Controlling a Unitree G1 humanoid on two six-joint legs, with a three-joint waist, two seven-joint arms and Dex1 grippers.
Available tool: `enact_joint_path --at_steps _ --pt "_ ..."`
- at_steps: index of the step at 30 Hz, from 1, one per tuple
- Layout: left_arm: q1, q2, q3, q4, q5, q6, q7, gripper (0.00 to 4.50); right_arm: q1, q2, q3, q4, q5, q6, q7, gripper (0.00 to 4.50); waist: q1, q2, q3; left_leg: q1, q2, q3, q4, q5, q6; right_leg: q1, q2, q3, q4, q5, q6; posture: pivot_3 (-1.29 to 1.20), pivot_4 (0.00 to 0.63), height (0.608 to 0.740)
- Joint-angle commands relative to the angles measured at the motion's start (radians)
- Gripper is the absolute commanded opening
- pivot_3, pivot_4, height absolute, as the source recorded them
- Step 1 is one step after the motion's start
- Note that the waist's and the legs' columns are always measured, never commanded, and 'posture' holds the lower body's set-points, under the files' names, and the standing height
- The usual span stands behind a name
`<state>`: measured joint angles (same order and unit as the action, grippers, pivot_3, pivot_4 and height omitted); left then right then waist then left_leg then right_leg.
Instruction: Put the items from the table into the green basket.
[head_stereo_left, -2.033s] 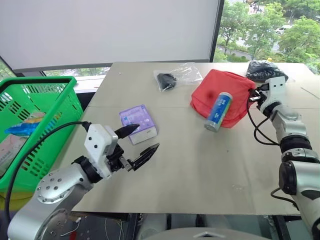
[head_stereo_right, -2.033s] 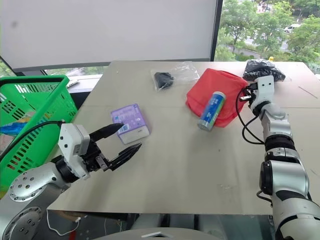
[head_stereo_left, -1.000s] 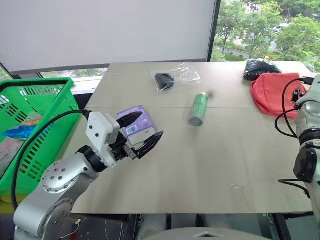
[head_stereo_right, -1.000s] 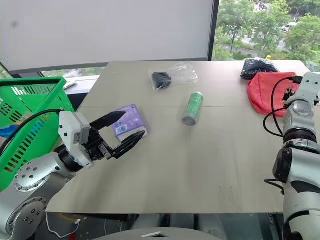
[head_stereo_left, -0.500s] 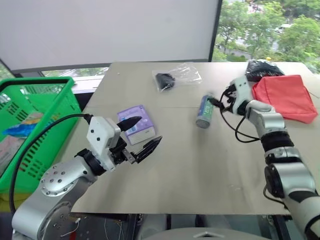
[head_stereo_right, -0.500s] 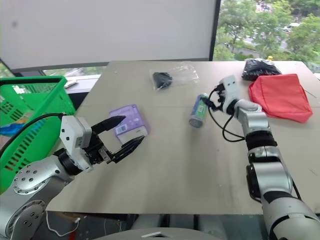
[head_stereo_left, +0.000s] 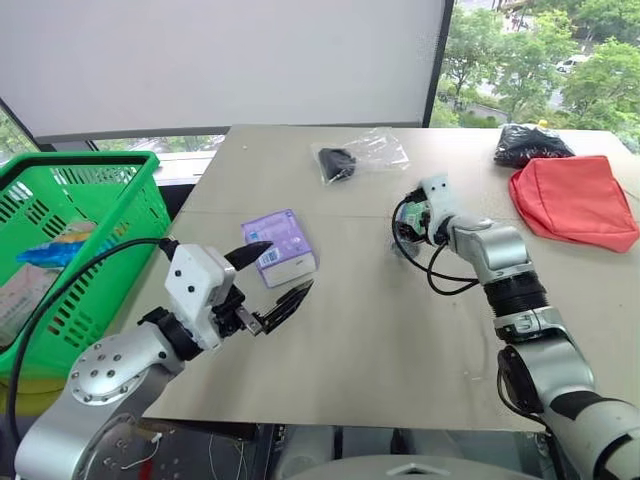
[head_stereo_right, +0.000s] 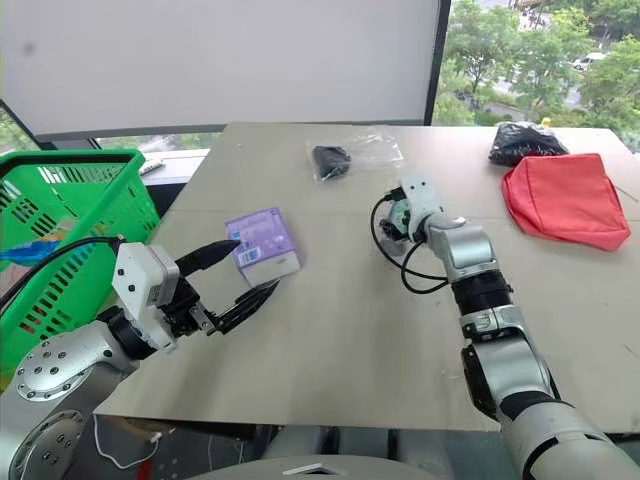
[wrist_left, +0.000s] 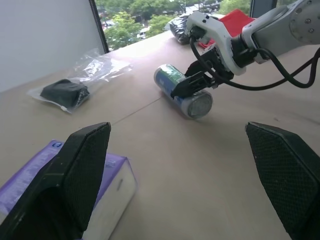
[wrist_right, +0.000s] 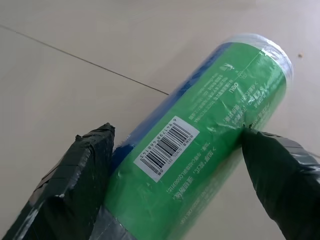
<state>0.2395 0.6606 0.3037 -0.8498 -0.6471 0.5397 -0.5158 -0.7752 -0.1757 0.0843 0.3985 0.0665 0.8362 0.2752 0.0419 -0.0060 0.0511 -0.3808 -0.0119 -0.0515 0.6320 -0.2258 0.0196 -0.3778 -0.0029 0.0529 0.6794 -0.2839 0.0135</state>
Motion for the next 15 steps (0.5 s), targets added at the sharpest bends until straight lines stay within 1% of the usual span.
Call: enact_joint_path --at_steps 1,3,8,11,13,15 --pt "-0.013 -0.015 -0.015 -0.02 0.023 -0.031 0.013 4.5 0.023 0.058 -0.074 0.071 0.026 0.069 -0.076 4.3 0.0 -0.003 -0.005 0.001 0.0 0.0 0.0 0.0 0.0 0.001 0.0 0.0 0.0 0.0 0.0 0.17 0.003 0.74" --pt "-0.011 -0.025 -0.028 -0.018 0.037 -0.037 0.012 4.5 0.005 0.113 -0.146 0.088 0.057 0.109 -0.135 4.3 0.0 -0.004 -0.009 0.002 0.0 0.0 0.0 0.0 0.0 0.002 0.0 0.0 0.0 0.0 0.0 0.17 0.002 0.74" --pt "-0.024 -0.024 -0.032 -0.003 0.048 -0.047 0.003 4.5 -0.015 0.201 -0.26 0.113 0.09 0.176 -0.257 4.3 -0.002 -0.004 -0.012 0.003 0.001 0.0 0.0 0.0 0.0 0.002 0.001 -0.001 0.0 0.0 -0.001 0.17 0.0 0.74" --pt "-0.033 -0.023 -0.02 0.004 0.046 -0.049 0.0 4.5 -0.029 0.231 -0.291 0.126 0.102 0.192 -0.295 4.3 -0.001 -0.004 -0.013 0.002 0.001 -0.002 0.0 0.0 0.0 0.002 0.001 -0.002 0.0 0.0 -0.001 0.17 0.0 0.74" --pt "-0.034 -0.022 -0.02 0.004 0.05 -0.049 -0.003 4.5 -0.031 0.239 -0.294 0.13 0.099 0.164 -0.309 4.3 -0.002 -0.004 -0.013 0.002 0.001 -0.001 0.0 0.0 0.0 0.002 0.001 -0.001 0.0 0.0 -0.001 0.17 0.0 0.74" --pt "-0.038 -0.022 -0.019 0.007 0.053 -0.048 -0.005 4.5 -0.03 0.229 -0.267 0.138 0.079 0.102 -0.301 3.77 -0.003 -0.004 -0.013 0.002 0.001 -0.001 -0.001 0.0 0.0 0.002 0.001 -0.001 -0.001 0.0 -0.001 0.17 0.0 0.74"
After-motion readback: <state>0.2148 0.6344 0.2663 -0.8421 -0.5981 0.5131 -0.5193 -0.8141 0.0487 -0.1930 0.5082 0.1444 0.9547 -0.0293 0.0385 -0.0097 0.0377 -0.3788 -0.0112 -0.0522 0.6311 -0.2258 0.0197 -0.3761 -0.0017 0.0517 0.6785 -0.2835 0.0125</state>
